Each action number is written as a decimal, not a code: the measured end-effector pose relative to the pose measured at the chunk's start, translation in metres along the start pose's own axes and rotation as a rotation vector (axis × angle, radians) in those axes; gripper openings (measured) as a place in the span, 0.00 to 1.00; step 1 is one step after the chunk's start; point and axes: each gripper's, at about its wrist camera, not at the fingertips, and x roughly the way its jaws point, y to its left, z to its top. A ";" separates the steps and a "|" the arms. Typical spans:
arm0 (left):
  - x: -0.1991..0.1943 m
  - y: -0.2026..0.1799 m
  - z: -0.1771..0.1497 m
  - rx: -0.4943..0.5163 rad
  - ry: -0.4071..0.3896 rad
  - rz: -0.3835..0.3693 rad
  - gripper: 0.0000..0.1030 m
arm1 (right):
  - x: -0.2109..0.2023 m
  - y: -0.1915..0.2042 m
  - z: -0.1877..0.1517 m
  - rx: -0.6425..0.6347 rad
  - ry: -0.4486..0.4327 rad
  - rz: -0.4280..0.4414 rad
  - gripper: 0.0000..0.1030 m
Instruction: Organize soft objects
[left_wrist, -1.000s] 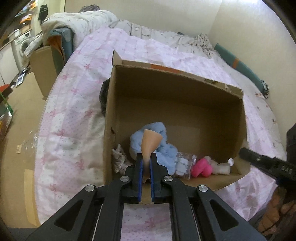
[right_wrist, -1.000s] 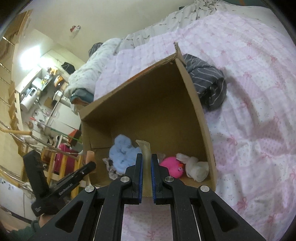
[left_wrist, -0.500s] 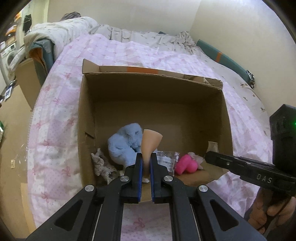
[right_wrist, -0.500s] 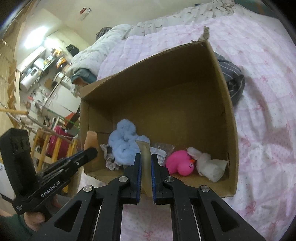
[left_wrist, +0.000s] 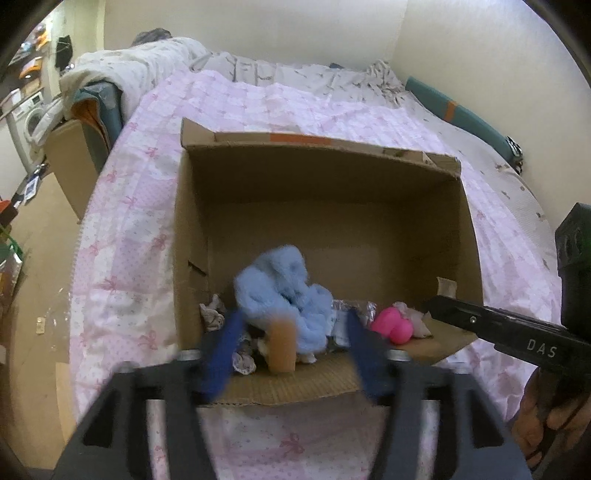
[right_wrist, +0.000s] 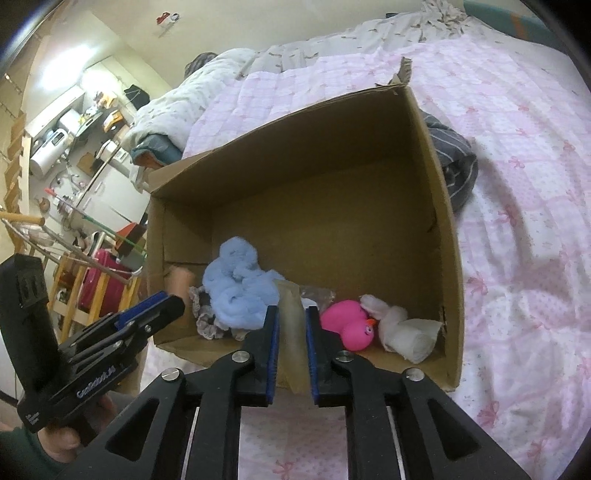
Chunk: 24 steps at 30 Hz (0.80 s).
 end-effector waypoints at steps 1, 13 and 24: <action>-0.002 0.001 0.000 -0.003 -0.013 -0.004 0.64 | -0.001 -0.002 0.000 0.009 -0.001 0.000 0.22; -0.047 0.009 0.011 -0.026 -0.178 0.105 0.65 | -0.044 0.006 0.007 -0.001 -0.200 -0.046 0.96; -0.114 0.007 0.008 -0.039 -0.240 0.075 0.65 | -0.114 0.039 -0.004 -0.103 -0.396 -0.140 1.00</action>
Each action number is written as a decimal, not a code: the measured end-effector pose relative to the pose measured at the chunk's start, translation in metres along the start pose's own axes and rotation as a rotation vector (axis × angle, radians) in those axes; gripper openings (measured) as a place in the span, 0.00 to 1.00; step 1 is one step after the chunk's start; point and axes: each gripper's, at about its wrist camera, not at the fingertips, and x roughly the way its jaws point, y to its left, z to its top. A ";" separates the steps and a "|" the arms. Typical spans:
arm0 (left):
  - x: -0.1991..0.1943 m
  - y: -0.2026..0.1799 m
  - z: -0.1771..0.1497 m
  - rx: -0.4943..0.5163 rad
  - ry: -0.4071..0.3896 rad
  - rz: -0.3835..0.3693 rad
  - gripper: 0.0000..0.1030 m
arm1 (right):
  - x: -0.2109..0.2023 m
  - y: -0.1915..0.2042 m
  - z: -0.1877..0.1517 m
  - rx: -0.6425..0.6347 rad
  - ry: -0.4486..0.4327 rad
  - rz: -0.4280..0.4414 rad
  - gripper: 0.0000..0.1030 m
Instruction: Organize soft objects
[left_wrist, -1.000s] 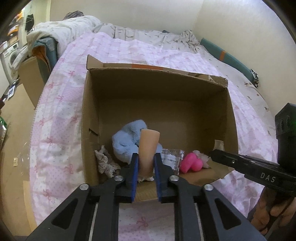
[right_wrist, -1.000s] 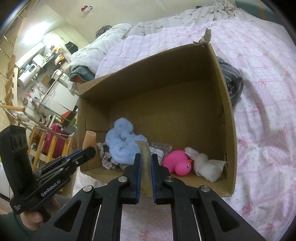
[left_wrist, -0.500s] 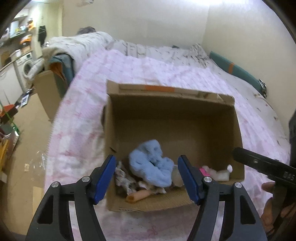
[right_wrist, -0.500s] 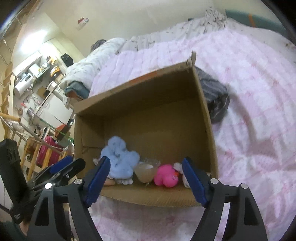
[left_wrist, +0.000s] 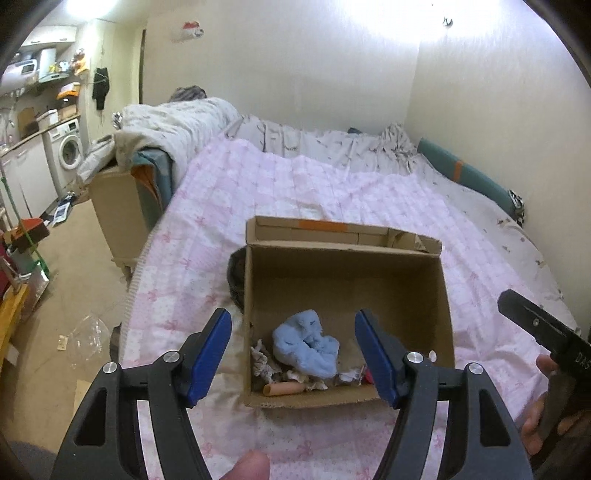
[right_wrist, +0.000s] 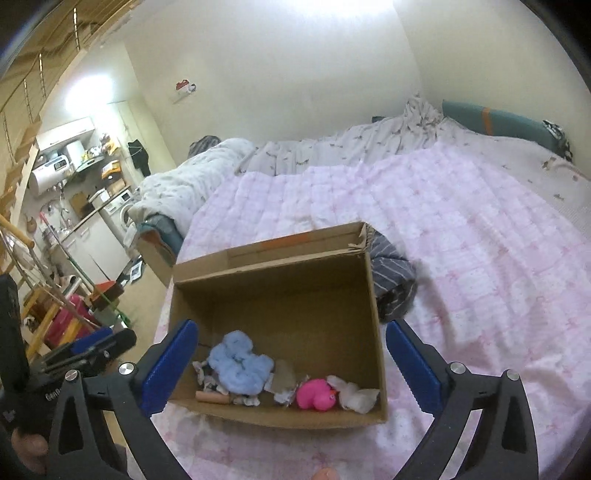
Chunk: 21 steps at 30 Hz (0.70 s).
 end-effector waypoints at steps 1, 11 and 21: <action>-0.006 0.000 -0.002 0.004 -0.005 0.009 0.65 | -0.006 0.000 0.000 -0.002 -0.004 0.003 1.00; -0.036 0.000 -0.036 0.016 -0.013 0.090 0.78 | -0.046 0.010 -0.026 -0.035 -0.038 -0.039 1.00; -0.020 0.011 -0.067 -0.012 -0.003 0.127 0.90 | -0.031 0.004 -0.058 -0.051 -0.012 -0.119 1.00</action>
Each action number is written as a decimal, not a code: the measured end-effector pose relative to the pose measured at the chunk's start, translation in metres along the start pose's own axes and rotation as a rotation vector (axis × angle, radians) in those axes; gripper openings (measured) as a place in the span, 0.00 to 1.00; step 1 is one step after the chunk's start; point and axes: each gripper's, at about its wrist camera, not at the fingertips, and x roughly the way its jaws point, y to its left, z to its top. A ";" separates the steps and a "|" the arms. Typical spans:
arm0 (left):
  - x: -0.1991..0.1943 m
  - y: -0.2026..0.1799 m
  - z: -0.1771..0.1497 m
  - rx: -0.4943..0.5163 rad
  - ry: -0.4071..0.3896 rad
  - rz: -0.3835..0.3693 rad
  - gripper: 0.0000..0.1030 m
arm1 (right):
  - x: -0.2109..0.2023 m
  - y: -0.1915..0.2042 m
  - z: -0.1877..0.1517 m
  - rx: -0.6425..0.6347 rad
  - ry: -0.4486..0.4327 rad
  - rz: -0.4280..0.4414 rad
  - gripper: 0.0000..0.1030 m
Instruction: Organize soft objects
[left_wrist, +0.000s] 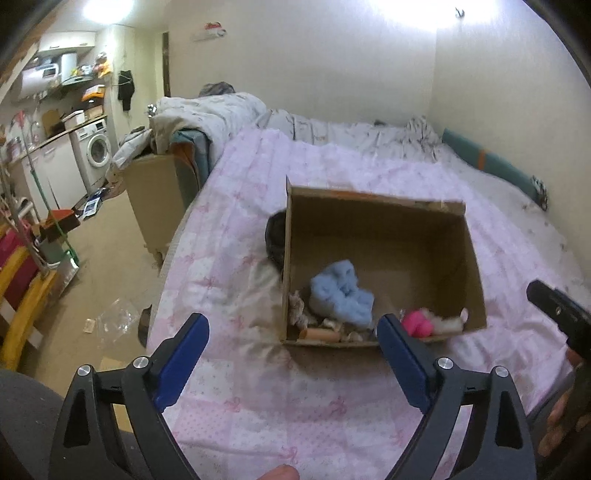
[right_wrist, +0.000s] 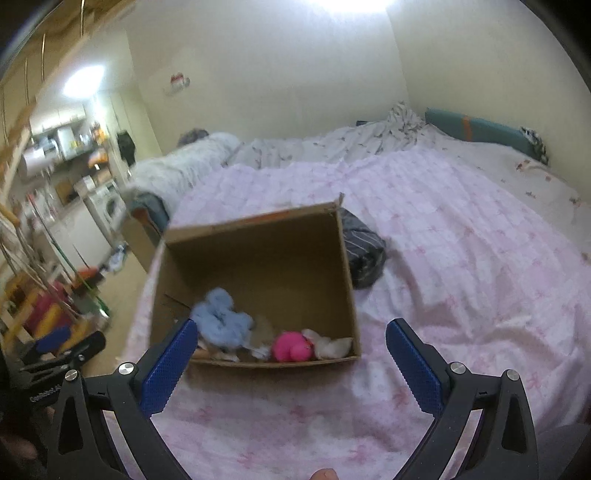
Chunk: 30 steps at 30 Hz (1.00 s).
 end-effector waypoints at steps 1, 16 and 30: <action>-0.002 0.002 0.001 -0.007 -0.013 0.005 0.94 | 0.000 0.000 0.001 0.001 -0.013 -0.004 1.00; -0.005 -0.008 0.003 0.047 -0.038 -0.035 1.00 | 0.004 0.004 -0.002 -0.018 -0.009 -0.038 1.00; -0.004 -0.006 0.001 0.027 -0.028 -0.047 1.00 | 0.007 0.006 -0.005 -0.031 0.015 -0.026 1.00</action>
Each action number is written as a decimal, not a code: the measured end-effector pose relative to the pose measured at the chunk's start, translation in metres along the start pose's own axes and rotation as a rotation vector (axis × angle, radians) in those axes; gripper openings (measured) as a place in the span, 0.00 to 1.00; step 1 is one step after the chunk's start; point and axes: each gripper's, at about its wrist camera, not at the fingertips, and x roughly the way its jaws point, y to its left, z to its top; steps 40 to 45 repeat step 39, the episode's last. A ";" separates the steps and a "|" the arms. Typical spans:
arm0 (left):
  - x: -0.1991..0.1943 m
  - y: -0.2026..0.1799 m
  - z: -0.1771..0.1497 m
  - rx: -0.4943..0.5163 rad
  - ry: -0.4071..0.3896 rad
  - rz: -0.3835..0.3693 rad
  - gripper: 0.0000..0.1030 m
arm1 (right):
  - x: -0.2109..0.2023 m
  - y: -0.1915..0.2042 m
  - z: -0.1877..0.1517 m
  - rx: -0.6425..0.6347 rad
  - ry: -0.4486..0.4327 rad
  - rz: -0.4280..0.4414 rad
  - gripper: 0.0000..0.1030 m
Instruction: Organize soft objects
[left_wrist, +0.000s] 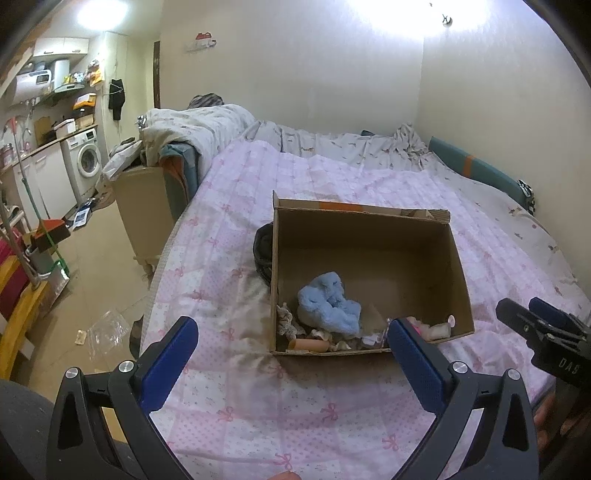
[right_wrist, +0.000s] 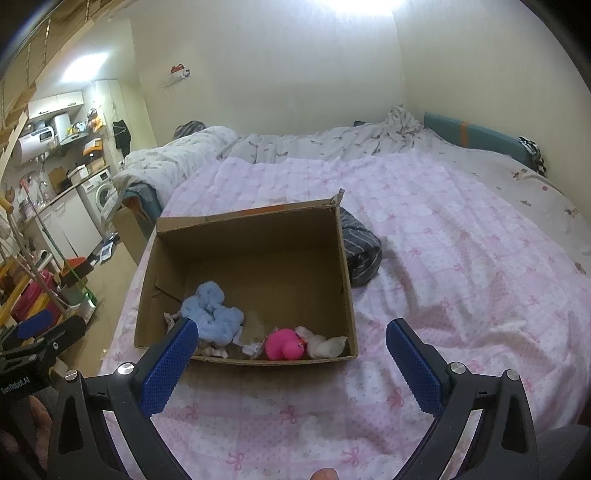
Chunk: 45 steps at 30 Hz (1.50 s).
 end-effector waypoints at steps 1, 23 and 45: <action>0.000 0.000 0.000 -0.001 0.002 0.000 1.00 | 0.001 0.000 0.000 -0.001 0.003 0.001 1.00; 0.003 0.002 0.001 -0.011 0.014 0.004 1.00 | 0.004 0.005 -0.003 -0.012 0.014 0.020 1.00; 0.007 0.003 -0.003 -0.017 0.020 0.008 1.00 | 0.006 0.010 -0.004 -0.023 0.028 0.045 1.00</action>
